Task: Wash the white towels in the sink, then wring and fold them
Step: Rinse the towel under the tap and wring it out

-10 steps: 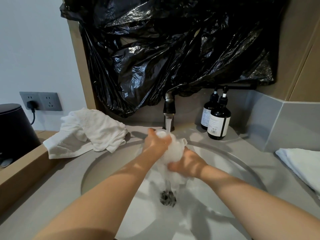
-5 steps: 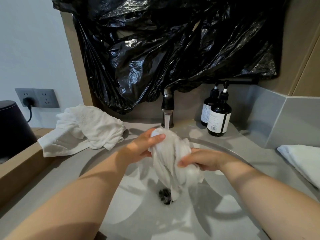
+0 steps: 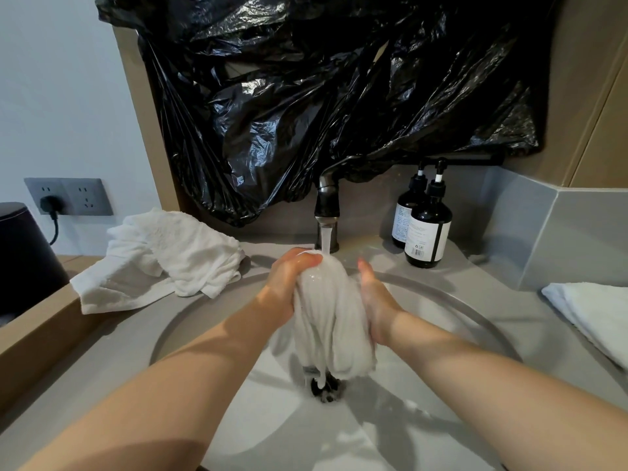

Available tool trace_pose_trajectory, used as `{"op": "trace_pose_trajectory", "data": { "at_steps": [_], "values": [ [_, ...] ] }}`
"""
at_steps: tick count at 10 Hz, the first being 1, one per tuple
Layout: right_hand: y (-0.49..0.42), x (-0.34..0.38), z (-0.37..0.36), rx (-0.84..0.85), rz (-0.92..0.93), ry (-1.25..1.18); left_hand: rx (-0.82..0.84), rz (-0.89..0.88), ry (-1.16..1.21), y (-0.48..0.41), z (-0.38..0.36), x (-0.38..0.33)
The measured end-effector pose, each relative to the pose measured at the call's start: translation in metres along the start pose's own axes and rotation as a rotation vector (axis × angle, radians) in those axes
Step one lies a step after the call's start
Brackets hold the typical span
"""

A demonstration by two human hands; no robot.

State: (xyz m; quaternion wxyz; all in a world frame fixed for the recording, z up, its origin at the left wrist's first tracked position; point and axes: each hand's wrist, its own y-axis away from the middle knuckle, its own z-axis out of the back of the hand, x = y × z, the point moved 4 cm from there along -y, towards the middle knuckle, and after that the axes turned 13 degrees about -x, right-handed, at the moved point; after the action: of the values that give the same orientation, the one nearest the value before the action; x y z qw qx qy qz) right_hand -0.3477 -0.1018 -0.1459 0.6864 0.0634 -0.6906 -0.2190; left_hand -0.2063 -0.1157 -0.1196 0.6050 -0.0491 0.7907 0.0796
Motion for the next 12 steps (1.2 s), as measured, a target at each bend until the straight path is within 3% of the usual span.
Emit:
{"op": "trace_pose_trajectory", "data": {
  "at_steps": [1, 3, 5, 7, 8, 9, 10, 11, 12],
  "values": [
    [0.000, 0.011, 0.009, -0.286, 0.254, 0.187, 0.029, 0.020, 0.030, 0.002, -0.008, 0.004],
    [0.007, 0.020, 0.012, -0.337, 0.416, 0.195, -0.181, 0.123, 0.106, 0.003, -0.013, 0.011],
    [0.013, 0.024, 0.010, -0.316, 0.503, 0.187, -0.313, 0.109, -0.001, 0.006, -0.013, -0.001],
    [0.024, 0.022, 0.009, -0.293, 0.590, 0.265, -0.281, -0.055, -0.149, 0.007, -0.011, -0.002],
    [0.021, 0.022, 0.009, -0.289, 0.666, 0.362, -0.318, -0.052, -0.216, 0.007, -0.010, -0.002],
    [0.015, 0.020, 0.011, -0.335, 0.613, 0.377, -0.283, 0.035, -0.324, 0.009, -0.010, -0.002],
    [0.007, 0.023, 0.019, -0.423, 0.580, 0.334, -0.117, 0.248, -0.268, 0.010, -0.009, 0.010],
    [0.004, 0.029, 0.027, -0.411, 0.633, 0.287, 0.020, 0.338, -0.108, 0.015, -0.015, 0.029],
    [0.005, 0.033, 0.033, -0.344, 0.650, 0.291, -0.039, 0.186, -0.034, 0.015, -0.018, 0.031]
  ]
}}
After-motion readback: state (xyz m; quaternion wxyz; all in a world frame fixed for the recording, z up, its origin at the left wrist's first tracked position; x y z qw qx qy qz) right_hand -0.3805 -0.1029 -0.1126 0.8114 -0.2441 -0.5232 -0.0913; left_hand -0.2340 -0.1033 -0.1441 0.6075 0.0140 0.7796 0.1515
